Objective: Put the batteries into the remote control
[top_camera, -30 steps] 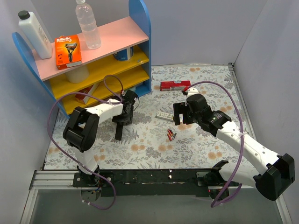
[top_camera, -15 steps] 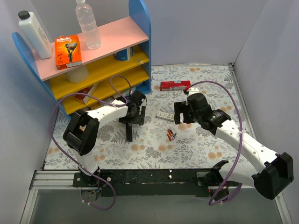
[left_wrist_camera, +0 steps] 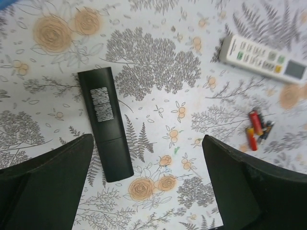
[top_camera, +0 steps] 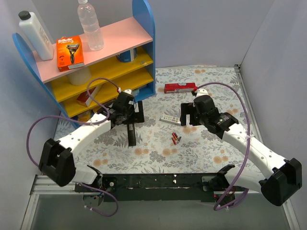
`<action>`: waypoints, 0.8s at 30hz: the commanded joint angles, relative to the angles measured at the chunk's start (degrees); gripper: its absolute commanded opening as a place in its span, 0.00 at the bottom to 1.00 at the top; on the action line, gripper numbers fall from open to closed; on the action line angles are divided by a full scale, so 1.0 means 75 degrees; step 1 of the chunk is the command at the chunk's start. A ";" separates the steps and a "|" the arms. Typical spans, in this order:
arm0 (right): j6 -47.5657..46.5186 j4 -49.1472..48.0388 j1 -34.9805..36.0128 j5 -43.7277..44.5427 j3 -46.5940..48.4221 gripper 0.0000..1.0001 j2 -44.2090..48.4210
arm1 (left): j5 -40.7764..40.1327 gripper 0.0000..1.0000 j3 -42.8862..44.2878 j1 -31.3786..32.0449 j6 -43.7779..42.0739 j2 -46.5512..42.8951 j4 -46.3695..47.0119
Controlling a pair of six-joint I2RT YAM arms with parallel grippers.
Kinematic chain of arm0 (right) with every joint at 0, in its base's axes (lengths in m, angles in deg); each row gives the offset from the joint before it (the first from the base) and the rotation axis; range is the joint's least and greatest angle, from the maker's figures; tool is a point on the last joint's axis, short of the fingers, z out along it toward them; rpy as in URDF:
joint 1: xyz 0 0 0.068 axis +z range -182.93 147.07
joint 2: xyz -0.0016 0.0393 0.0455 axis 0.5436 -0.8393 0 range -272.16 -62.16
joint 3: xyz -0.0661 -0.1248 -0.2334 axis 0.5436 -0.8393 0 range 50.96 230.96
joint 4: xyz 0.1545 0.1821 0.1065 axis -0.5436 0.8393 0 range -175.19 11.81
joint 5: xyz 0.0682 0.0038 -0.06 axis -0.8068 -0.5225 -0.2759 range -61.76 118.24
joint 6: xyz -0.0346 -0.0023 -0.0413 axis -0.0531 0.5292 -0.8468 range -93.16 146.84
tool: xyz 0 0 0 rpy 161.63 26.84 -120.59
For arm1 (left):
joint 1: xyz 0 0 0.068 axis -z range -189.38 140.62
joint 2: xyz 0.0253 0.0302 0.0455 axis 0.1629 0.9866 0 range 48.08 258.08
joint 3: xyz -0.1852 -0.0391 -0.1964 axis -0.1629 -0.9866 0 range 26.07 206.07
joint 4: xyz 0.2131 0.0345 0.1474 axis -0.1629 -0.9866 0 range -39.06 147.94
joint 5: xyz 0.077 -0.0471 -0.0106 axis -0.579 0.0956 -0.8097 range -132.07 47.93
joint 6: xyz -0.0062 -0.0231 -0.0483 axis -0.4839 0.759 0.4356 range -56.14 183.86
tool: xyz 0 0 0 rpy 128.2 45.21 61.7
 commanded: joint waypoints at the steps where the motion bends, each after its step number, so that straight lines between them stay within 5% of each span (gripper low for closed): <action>1: 0.0073 -0.0633 -0.0044 0.0511 0.0149 0.98 0.0693 | 0.0536 0.98 -0.0474 -0.0764 0.0588 -0.1586 0.0782; 5: -0.0186 -0.1384 -0.0044 0.0500 -0.0344 0.98 0.1629 | 0.0644 0.98 -0.0791 -0.1245 0.0951 -0.2842 0.1064; 16: 0.0236 -0.1023 -0.0044 0.1379 -0.0579 0.98 0.2908 | -0.1499 0.98 -0.1166 -0.1351 0.1725 -0.6053 0.0747; 24: -0.0724 -0.0705 -0.0044 0.2000 -0.0369 0.98 0.3705 | -0.2731 0.98 -0.1706 -0.1340 0.1573 -0.7894 0.0865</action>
